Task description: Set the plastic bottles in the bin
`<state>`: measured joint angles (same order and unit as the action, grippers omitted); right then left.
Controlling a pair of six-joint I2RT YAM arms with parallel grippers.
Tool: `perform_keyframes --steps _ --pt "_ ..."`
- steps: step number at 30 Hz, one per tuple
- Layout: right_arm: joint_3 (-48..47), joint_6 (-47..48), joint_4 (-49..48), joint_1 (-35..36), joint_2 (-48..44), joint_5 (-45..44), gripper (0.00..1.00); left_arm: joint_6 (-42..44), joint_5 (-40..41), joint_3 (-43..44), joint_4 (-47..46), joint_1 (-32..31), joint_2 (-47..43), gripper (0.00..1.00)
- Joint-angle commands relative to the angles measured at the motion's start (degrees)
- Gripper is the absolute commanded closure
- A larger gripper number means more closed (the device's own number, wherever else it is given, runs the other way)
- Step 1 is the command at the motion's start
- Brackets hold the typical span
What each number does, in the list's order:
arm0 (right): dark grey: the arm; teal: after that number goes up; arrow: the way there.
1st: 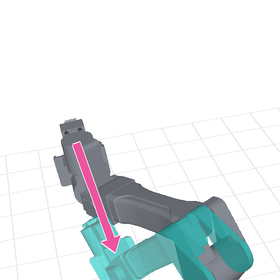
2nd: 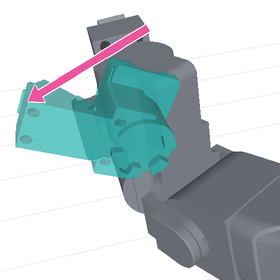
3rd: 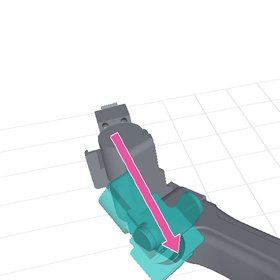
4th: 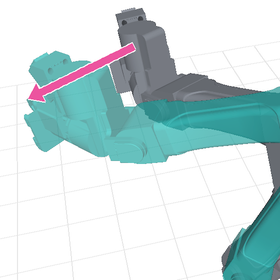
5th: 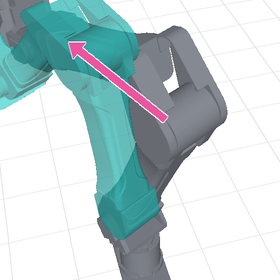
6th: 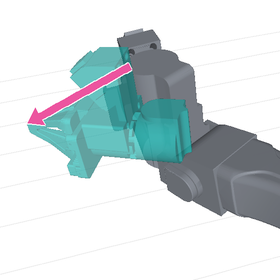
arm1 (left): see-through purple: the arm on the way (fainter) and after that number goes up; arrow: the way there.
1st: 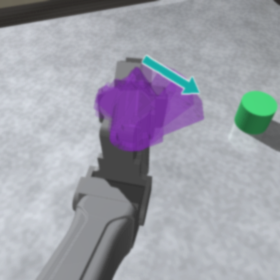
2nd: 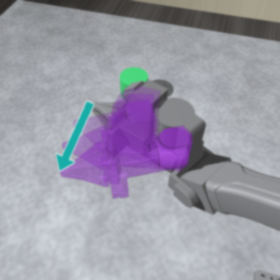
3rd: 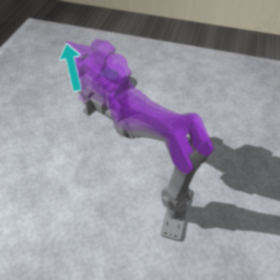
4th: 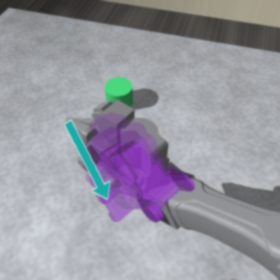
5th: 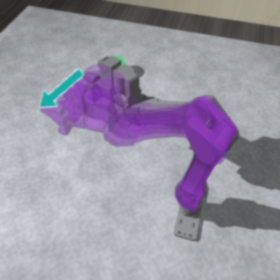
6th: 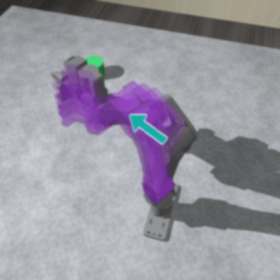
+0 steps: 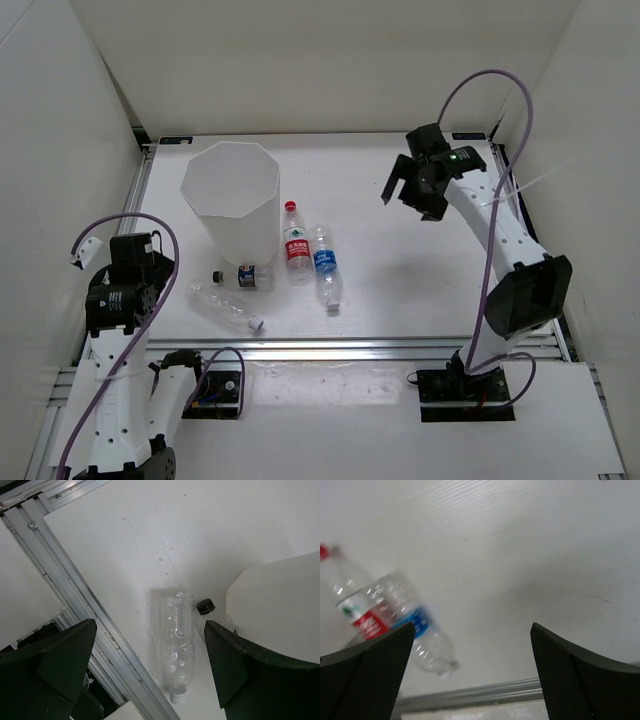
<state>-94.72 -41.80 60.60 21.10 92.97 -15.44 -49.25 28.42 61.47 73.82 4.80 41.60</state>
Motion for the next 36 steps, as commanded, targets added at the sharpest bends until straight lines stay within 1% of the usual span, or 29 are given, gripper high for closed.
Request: perform_keyframes --steps 1,2,3,5,6,7,8,14,20,21,22,25,26,28,29,30,32,33,34,35,36 --pt "-1.79 11.63 -6.8 -0.53 6.59 21.17 0.0 3.63 -2.48 -0.21 -3.77 -0.75 0.06 0.0" --pt "-4.57 12.35 -5.94 -0.54 8.87 26.9 0.0 3.64 -3.54 -0.21 -3.77 -0.75 0.06 0.0" --pt "-4.6 12.97 -5.41 -0.54 12.81 32.52 0.0 4.68 -4.42 -0.21 -4.38 -0.75 0.06 0.0" --pt "-3.82 14.2 -8.9 1.65 15.56 37.3 0.0 5.22 -5.74 -0.21 -4.91 -0.75 0.06 0.0" --pt "-1.2 14.73 -11.01 2.44 15.58 38.98 0.0 5.83 -5.75 -0.21 -4.92 -0.75 0.66 0.0" --pt "-0.13 15.25 -14.42 4.19 16.27 39.52 0.0 6.36 -6.27 -0.21 -4.92 -0.75 1.19 0.0" --pt "-0.12 15.26 -14.98 4.99 16.89 38.48 0.0 6.36 -6.28 -0.21 -4.92 -1.28 1.2 0.0" --pt "-2.05 15.87 -16.13 7.28 27.77 41.02 0.0 8.47 -8.38 0.4 -3.77 -1.81 2.52 0.0" --pt "-3.72 16.4 -16.74 8.52 34.73 42.68 0.0 8.47 -10.67 -1.79 -2.54 -1.81 2.52 0.0" --pt "-3.72 16.4 -16.74 9.13 35.35 43.38 0.03 8.47 -10.67 -1.79 -1.93 -1.81 2.52 0.0" --pt "-3.72 16.4 -16.74 9.13 36.22 43.39 0.09 8.47 -10.67 -1.79 -1.93 -1.81 2.52 0.0" --pt "-3.19 16.4 -17.26 9.66 36.85 44.7 0.21 7.95 -10.67 -1.79 -1.4 -1.81 2.52 0.0" --pt "-3.19 16.4 -17.27 9.66 36.85 44.71 0.29 7.95 -10.67 -1.79 -1.4 -1.81 2.52 0.0" --pt "-2.67 16.4 -17.27 9.66 36.32 44.1 0.39 7.95 -9.62 -1.79 -1.4 -1.81 1.99 0.0" --pt "-2.67 16.4 -17.27 9.66 35.8 43.49 0.48 7.95 -9.62 -1.79 -1.4 -1.81 1.99 0.0" --pt "-2.67 15.7 -15.96 8.96 35.1 42.7 0.51 7.95 -9.62 -2.32 -1.4 -1.81 1.99 0.0" --pt "-1.79 14.74 -15.43 8.35 30.27 39.71 0.55 7.16 -9.62 -2.94 -1.4 -1.81 1.46 0.0" --pt "-1.18 14.21 -14.81 7.82 27.99 38.83 0.6 6.28 -9.62 -3.46 -1.4 -1.81 1.46 0.0" --pt "-2.22 13.33 -14.81 7.81 22.92 37.78 0.62 5.75 -10.57 -3.46 -2.01 -1.81 0.85 0.0" --pt "-3.88 12.8 -13.76 7.81 20.35 36.2 0.63 5.14 -11.45 -5.12 -2.02 -1.81 0.85 0.0" --pt "-6.42 12.01 -12.01 7.81 16.15 30.88 0.67 4.52 -12.51 -5.92 -3.84 -1.81 0.15 0.0"
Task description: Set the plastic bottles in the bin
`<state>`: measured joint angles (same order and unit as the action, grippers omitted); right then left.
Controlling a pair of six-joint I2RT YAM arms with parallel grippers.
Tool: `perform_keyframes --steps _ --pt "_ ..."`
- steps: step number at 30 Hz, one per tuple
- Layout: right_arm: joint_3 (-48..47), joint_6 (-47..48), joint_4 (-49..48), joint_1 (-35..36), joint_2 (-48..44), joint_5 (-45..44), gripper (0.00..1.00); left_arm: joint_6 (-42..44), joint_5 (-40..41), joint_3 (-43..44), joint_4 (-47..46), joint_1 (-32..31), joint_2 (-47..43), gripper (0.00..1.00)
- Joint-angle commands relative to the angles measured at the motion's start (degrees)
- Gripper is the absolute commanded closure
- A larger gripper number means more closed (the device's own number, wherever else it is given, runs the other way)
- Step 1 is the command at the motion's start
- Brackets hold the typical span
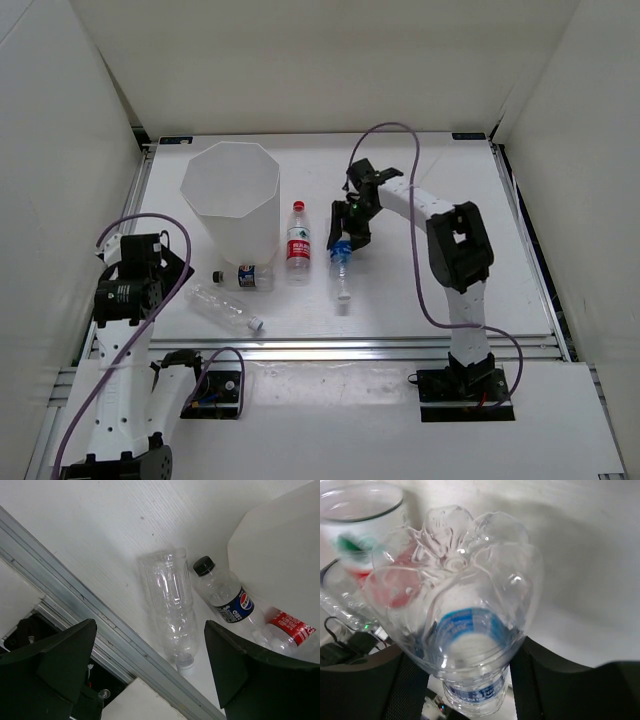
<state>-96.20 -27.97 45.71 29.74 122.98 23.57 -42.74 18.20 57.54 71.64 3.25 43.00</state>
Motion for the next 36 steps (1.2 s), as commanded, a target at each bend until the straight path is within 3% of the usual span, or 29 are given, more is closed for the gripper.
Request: perform_keyframes --steps 1,4,5,6,10,13,16,19,21,23,28,32,36 --pt "-12.27 -2.96 4.11 -0.82 -15.38 -11.41 0.71 -2.6 -4.2 -2.86 -2.28 -0.26 -1.26 0.0" --pt "-27.32 -7.18 6.05 -0.82 -16.98 -15.75 0.74 -5.33 -5.45 -5.85 -4.39 -0.26 -1.78 0.0" --pt "-36.77 -8.06 5.53 -0.3 -16.98 -15.75 0.74 -5.33 -7.1 -7.69 -5.53 -0.26 -2.3 0.01" --pt "-40.43 -8.59 2.13 0.23 -16.37 -15.75 0.73 -5.33 -7.9 -8.84 -6.93 -0.26 -3.18 0.03" --pt "-45.03 -11.4 -11.04 2.16 -14.35 -10.14 0.74 -7.87 -9.05 -12.97 -10.19 -0.26 -6.16 0.05" --pt "-51.16 -10.27 -13.8 5.75 -8.91 -9.16 0.74 -8.67 -12.12 -15.7 -12.92 -0.26 -8.81 0.05" --pt "-49.26 -6.07 -20.56 11.54 -7.5 -8.8 0.67 -6.75 -16.96 -16.23 -14.15 -0.26 -10.22 0.0" --pt "-50.83 4.39 -22.86 17.7 -4.42 -14.95 0.53 -5.43 -19.07 -17.28 -13.29 -0.26 -10.22 0.0" --pt "-51.54 10.7 -22.08 20.35 -3.71 -18.02 0.35 -5.42 -19.07 -17.28 -12.13 -0.26 -8.91 0.0" --pt "-51.54 11.96 -20.15 20.88 -7.11 -22.13 0.0 -4.81 -19.87 -17.9 -12.13 -0.26 -8.38 0.0" --pt "-47.43 18.21 -20.75 22.56 -20.2 -33.56 0.0 -6.56 -20.48 -19.91 -10.99 -0.26 -8.99 0.0" --pt "-39.8 19.44 -20.75 22.03 -27.17 -35.52 0.0 -7.97 -21.01 -23.78 -11.61 -0.26 -9.61 0.0" --pt "-39.48 18.91 -12.53 22.03 -28.67 -33.95 0.0 -10.51 -22.41 -27.91 -12.93 -0.26 -6.62 0.0"
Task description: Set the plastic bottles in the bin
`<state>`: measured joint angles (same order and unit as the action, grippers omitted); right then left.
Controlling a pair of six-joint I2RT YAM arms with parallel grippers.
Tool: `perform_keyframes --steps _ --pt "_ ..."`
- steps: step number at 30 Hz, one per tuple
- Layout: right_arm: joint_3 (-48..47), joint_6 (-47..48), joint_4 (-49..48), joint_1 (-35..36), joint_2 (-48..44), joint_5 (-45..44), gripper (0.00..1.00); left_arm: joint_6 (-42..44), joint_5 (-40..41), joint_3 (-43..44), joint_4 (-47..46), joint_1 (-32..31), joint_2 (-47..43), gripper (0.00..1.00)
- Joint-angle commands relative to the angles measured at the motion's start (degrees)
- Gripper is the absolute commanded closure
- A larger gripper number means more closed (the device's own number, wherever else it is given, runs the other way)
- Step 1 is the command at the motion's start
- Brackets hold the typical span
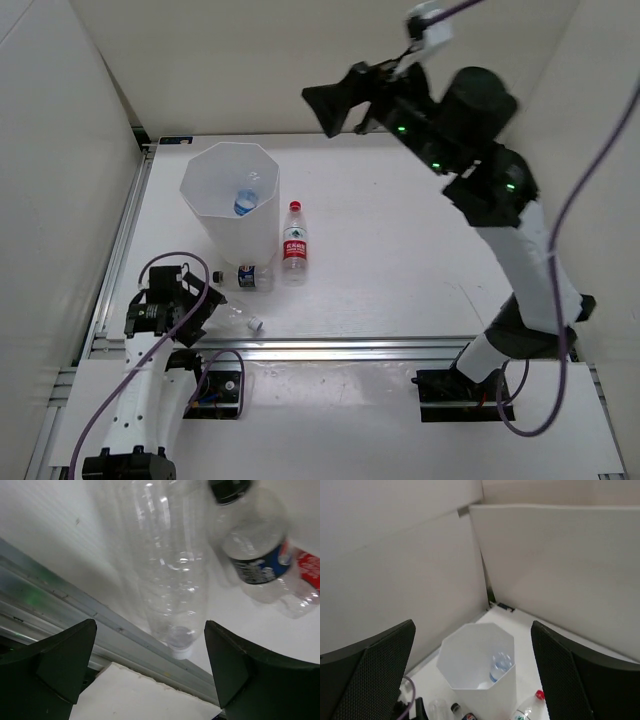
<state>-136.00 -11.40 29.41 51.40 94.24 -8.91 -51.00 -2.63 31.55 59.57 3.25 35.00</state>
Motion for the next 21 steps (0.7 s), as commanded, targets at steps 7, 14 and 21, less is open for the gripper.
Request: perform_keyframes --steps 7,14,21 --pt "6.33 -0.38 13.04 0.37 -5.63 0.73 0.0 -5.94 -1.85 -4.57 -8.32 0.36 2.09 0.0" --pt "13.75 -1.87 16.54 0.37 -11.18 0.21 0.0 -7.27 1.48 -5.1 -11.32 0.36 3.32 0.0" --pt "13.05 -1.26 20.86 0.37 -12.32 -0.32 0.0 -7.88 1.49 -10.19 -17.64 0.36 7.7 0.0"
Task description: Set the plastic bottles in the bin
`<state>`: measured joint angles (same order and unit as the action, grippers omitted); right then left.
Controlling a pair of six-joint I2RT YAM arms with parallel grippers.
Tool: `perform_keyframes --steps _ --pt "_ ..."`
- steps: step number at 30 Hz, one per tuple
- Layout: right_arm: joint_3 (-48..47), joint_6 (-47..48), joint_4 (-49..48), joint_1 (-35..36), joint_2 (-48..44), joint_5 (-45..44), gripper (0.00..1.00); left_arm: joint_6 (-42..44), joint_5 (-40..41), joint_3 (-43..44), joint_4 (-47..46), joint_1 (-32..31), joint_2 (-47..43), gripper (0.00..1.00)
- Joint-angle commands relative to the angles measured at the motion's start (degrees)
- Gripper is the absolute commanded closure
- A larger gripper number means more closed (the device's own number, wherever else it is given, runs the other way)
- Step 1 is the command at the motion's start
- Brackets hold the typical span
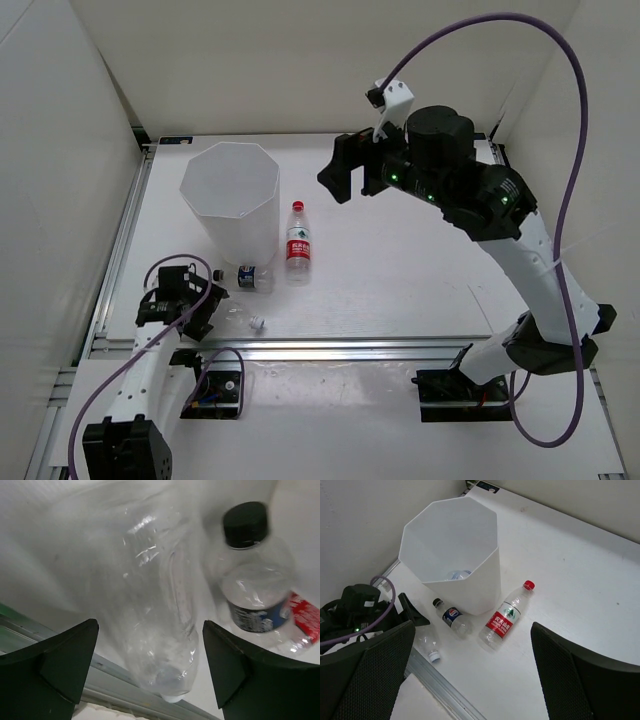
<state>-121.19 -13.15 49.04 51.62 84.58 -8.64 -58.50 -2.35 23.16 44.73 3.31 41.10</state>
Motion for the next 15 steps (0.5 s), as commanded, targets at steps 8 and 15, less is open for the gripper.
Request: perform_keyframes --steps 8,15 --pt "1.04 -0.03 1.85 0.15 -5.74 -1.2 0.0 -1.87 0.15 1.35 1.22 0.29 0.84 0.53" --pt "4.28 -0.56 1.85 0.15 -6.26 -0.67 0.0 -2.43 12.0 33.66 16.27 0.29 -4.11 0.54"
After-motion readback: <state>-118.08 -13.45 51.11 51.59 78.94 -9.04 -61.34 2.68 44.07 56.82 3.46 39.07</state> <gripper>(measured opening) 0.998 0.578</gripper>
